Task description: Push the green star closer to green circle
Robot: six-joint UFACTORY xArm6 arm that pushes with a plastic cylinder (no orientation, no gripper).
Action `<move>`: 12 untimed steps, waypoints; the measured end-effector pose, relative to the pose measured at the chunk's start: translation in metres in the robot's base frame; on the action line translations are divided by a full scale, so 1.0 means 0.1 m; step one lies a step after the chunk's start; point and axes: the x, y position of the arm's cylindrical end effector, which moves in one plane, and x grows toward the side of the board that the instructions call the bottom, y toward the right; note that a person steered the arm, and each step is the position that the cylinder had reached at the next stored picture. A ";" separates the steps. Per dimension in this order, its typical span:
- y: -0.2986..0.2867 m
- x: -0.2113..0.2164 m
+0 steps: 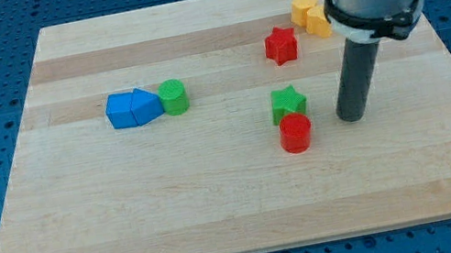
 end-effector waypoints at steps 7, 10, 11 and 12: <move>-0.80 -0.30; -0.89 -0.61; -0.90 -0.69; -0.97 -0.74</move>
